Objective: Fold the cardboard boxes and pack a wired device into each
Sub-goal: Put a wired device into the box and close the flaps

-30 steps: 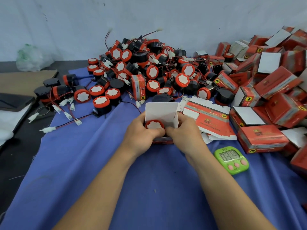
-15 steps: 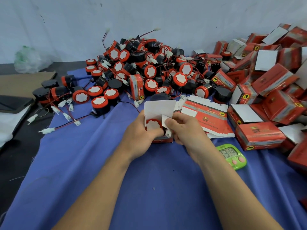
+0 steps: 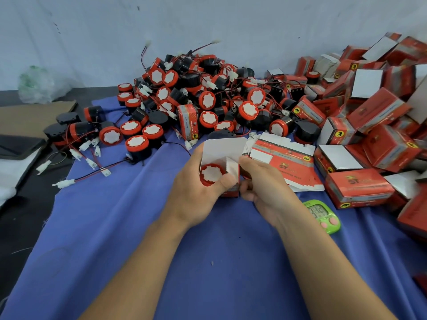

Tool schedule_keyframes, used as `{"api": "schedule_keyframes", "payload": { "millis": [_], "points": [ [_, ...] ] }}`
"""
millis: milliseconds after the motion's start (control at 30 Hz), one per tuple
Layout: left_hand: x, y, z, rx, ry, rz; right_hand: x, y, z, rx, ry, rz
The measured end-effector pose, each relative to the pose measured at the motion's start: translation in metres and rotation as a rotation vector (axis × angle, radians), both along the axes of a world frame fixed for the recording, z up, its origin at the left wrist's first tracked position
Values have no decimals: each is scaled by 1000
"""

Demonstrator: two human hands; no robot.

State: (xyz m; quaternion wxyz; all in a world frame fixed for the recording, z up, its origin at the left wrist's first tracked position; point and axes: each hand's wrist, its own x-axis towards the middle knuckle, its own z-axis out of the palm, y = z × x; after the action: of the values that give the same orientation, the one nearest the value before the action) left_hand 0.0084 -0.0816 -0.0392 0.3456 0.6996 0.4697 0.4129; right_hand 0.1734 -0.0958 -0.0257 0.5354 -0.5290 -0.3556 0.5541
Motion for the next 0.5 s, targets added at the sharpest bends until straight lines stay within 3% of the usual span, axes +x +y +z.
{"api": "schedule_keyframes", "payload": {
  "millis": [167,500],
  "points": [
    [2,-1,1,79,11,171,2,-3,-1,34,-89,160],
    [17,2,-2,-28,-158,420,-1,-4,1,29,-175,198]
  ]
}}
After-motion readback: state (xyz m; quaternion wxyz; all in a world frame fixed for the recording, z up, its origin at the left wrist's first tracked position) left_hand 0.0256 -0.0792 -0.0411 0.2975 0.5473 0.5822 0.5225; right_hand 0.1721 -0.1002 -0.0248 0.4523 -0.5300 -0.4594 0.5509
